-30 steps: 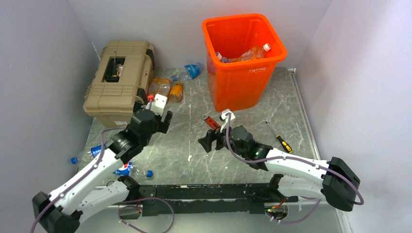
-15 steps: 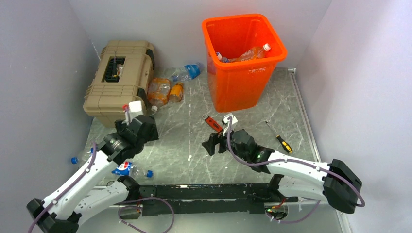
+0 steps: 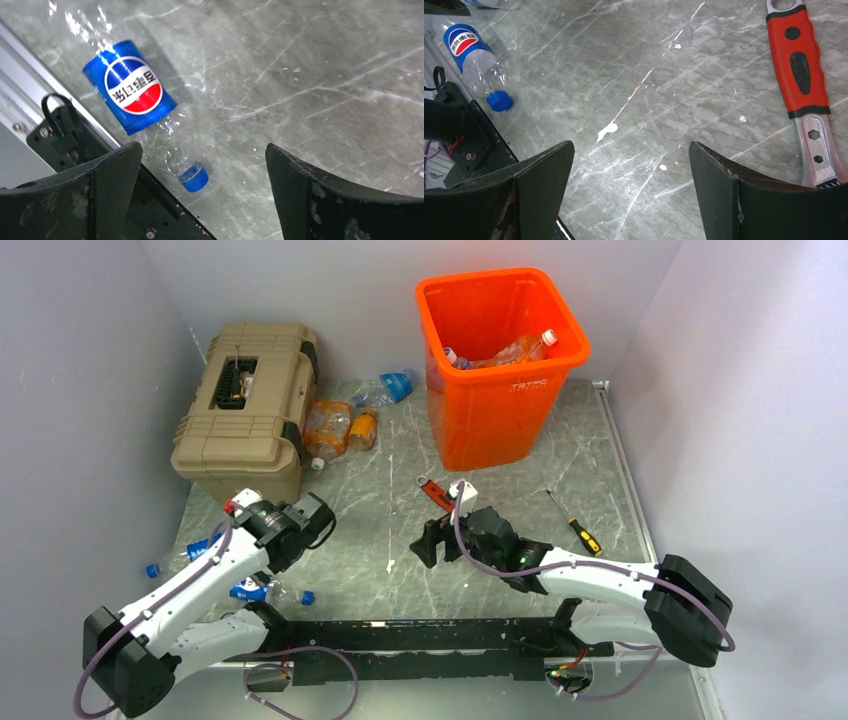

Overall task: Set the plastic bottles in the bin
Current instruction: Pick up the plastic bottle from the corner of the board.

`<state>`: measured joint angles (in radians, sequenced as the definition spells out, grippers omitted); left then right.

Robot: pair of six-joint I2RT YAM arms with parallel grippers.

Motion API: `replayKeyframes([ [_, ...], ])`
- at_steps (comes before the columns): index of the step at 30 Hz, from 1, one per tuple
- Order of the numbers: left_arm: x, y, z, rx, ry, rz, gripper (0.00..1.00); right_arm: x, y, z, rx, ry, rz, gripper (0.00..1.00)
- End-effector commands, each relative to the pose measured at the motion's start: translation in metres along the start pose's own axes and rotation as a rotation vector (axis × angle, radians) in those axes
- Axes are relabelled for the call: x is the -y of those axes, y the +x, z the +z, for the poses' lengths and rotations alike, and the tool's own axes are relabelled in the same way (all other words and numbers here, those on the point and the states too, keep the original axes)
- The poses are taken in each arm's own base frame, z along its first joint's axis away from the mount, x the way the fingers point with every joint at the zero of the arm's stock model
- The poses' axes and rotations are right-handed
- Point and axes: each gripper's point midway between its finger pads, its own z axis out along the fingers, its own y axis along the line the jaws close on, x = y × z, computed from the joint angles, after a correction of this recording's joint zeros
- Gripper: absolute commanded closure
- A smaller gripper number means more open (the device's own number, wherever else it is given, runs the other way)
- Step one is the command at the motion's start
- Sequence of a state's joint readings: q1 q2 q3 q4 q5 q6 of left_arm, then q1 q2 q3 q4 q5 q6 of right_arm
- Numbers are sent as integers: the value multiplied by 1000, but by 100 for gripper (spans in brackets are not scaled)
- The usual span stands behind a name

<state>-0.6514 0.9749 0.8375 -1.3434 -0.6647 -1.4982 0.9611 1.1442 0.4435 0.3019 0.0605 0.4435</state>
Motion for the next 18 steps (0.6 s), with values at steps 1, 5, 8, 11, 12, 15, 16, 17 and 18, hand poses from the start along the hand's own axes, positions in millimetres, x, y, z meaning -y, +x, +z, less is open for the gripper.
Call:
replayKeyframes([
  [1, -20, 15, 4, -47, -120, -186, 0, -19, -26, 5, 63, -60, 15, 11],
  [5, -16, 18, 6, -58, -44, -251, 1, -20, -29, 4, 65, -58, 9, 11],
  [8, -19, 15, 8, -34, 3, -280, 0, -19, -30, 3, 65, -56, 4, 11],
  [11, -18, 8, 10, 5, 50, -279, 0, -19, -29, 4, 62, -55, 1, 11],
  [12, -17, 5, 10, 19, 62, -268, 1, -19, -29, 4, 60, -55, 1, 11],
  [15, -13, -1, 9, 46, 62, -237, 1, -21, -30, 6, 59, -64, 2, 11],
  [16, -12, -2, 9, 50, 51, -226, 1, -22, -30, 6, 57, -67, 2, 11],
  [17, -12, -3, 8, 52, 36, -214, 1, -22, -30, 6, 55, -68, 1, 11],
  [18, -11, -3, 8, 51, 22, -202, 1, -22, -29, 7, 51, -67, -1, 11],
])
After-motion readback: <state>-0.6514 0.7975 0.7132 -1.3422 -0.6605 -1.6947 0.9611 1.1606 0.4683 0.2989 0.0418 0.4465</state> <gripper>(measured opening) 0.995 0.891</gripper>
